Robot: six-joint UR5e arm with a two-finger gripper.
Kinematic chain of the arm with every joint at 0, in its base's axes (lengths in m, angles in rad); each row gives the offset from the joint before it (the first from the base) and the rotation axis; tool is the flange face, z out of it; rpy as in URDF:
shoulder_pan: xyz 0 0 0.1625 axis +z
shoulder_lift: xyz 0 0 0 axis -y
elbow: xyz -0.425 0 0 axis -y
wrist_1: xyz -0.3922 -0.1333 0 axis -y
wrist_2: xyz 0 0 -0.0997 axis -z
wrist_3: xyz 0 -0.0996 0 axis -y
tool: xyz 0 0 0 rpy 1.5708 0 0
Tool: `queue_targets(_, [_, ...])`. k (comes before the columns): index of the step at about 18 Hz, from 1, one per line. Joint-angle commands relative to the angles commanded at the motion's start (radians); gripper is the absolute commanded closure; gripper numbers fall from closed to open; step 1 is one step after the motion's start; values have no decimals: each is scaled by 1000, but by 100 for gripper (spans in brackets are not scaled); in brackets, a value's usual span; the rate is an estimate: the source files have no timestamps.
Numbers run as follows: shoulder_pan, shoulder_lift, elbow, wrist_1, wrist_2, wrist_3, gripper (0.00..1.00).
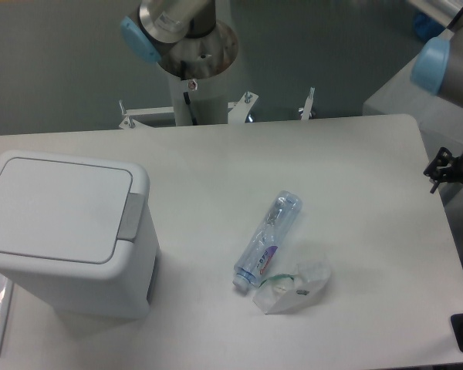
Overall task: Open the trash can
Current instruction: 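Move the gripper from its rest pose toward the white trash can, then lower the gripper onto the lid edge of the white trash can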
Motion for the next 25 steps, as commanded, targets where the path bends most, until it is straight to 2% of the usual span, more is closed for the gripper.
queue_targets(2, [9,8,-14,18,-107,-99,0])
queue_targets(4, [5,15,-22,22,-164,-262,0])
queue_targets(7, [0,25,-14,52,-168,-318,0])
queue_targets(9, [-8,58,-15,58,-189,-365,0])
queue_targets(11, [-34,87,-25,58,-210,-442,0])
queue_targets(14, [-98,110,-5,58,-246,-537,0])
queue_targets(15, [-113,114,-5,57,-282,-583,0])
queue_targets(20, [-129,212,-28,46,-505,-851,0])
queue_targets(23, [-181,238,-68,57,-517,-1000,0])
queue_targets(25, [-202,245,-87,58,-511,-1037,0])
